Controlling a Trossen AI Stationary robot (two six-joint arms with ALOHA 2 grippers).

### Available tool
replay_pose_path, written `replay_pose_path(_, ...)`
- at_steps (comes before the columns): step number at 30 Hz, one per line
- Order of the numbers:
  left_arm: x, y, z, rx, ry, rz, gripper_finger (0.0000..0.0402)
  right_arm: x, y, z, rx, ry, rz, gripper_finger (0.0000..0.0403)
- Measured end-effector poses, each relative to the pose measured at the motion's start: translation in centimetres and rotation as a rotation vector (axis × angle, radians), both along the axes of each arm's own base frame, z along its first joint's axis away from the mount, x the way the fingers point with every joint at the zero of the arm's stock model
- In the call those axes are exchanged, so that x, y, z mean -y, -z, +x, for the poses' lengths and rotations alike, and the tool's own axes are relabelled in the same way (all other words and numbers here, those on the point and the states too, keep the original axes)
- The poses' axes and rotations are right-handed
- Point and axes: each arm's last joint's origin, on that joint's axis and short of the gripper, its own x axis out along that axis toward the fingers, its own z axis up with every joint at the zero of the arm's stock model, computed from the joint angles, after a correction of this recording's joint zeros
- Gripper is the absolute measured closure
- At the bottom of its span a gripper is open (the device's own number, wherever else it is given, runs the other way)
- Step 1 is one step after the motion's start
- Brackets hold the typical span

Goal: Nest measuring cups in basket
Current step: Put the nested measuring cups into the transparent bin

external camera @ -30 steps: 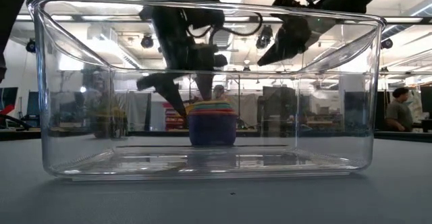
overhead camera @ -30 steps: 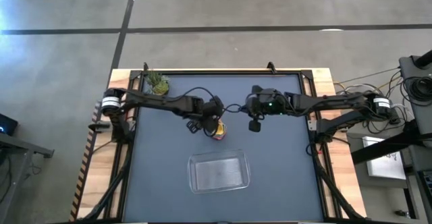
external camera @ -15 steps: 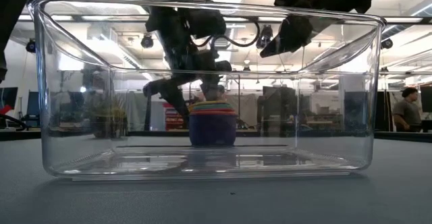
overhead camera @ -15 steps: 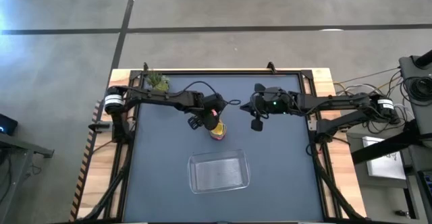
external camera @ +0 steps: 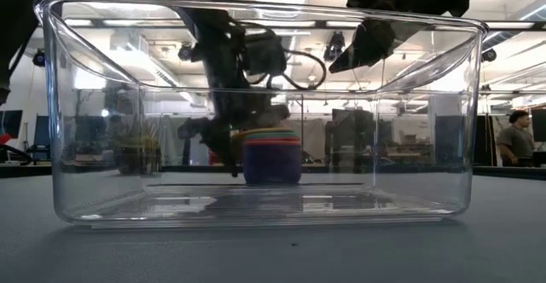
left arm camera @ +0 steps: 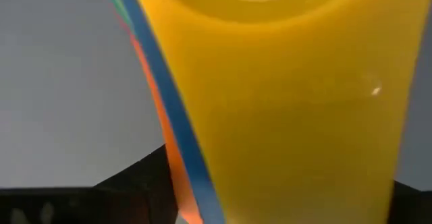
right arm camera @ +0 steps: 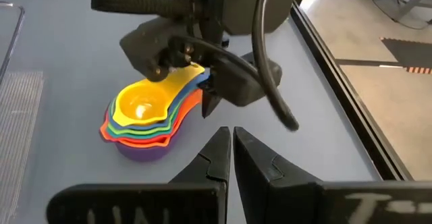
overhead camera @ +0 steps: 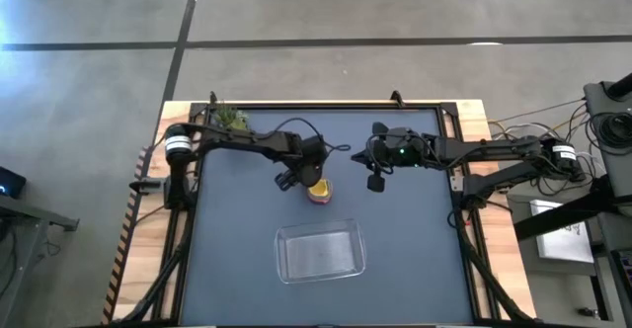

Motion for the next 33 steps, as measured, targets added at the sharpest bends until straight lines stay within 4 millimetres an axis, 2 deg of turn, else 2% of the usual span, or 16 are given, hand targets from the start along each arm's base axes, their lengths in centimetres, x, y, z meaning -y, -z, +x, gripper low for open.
replay_pose_path(5, 0.0, 0.1, -0.1, -0.018, -0.041, -0.017, 0.0227, 0.0, 0.0, 0.0, 0.0, 0.0, 0.0, 0.0394)
replay_pose_path(9, 0.0, -0.9, 0.1, -0.042, -0.097, -0.04, 0.0278, 0.0, 0.0, 0.0, 0.0, 0.0, 0.0, 0.0394)
replay_pose_path(11, 0.0, -1.4, 0.3, -0.048, -0.135, -0.053, 0.0291, 0.0, 0.0, 0.0, 0.0, 0.0, 0.0, 0.0394)
replay_pose_path(15, -0.2, -2.7, 0.8, -0.02, -0.248, -0.084, 0.0291, 0.0, 0.0, 0.0, 0.0, 0.003, 0.005, 0.0394)
replay_pose_path(20, -0.1, -3.1, 1.1, -0.005, -0.298, -0.1, 0.025, 0.0, 0.1, -0.1, -0.015, 0.004, 0.01, 0.0394)
replay_pose_path(22, 0.1, -3.0, 1.1, -0.005, -0.295, -0.1, 0.0255, 0.0, 0.2, -0.1, -0.027, 0.004, 0.012, 0.0394)
replay_pose_path(25, 0.2, -2.8, 1.0, -0.013, -0.307, -0.105, 0.0283, 0.0, 0.3, -0.2, -0.032, 0.004, 0.013, 0.0394)
replay_pose_path(33, 0.3, -2.6, 0.9, -0.013, -0.385, -0.13, 0.0284, -0.1, 0.5, -0.2, -0.038, 0.004, 0.014, 0.0394)
